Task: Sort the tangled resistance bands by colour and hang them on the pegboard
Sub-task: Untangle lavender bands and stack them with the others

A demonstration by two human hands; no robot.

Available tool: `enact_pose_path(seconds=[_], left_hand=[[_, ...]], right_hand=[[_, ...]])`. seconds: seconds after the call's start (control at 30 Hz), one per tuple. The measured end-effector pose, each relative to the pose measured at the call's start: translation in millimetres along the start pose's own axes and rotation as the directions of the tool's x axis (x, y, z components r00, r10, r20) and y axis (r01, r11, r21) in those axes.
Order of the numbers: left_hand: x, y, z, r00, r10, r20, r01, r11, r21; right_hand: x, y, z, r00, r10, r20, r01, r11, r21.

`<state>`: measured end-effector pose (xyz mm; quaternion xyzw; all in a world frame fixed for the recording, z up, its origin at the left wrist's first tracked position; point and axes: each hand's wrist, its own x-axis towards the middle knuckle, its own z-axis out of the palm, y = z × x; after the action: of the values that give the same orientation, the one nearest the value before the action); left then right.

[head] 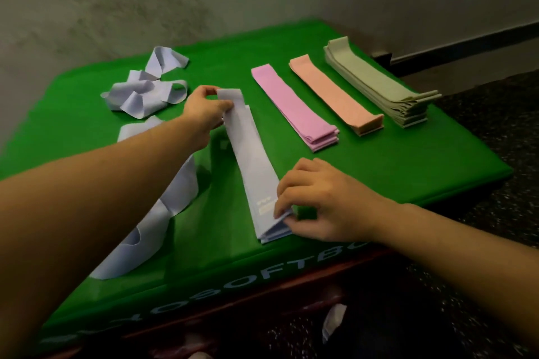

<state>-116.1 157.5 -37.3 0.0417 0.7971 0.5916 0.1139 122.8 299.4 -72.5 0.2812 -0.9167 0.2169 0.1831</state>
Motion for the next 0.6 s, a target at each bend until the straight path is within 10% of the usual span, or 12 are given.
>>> enact_pose_path(seconds=[0.6], left_hand=[[7,8,-14,0.974,0.225,0.017,-0.217,0.915,0.341]], right_hand=[[10,12,-4,0.972,0.236,-0.008,-0.227,0.946,0.233]])
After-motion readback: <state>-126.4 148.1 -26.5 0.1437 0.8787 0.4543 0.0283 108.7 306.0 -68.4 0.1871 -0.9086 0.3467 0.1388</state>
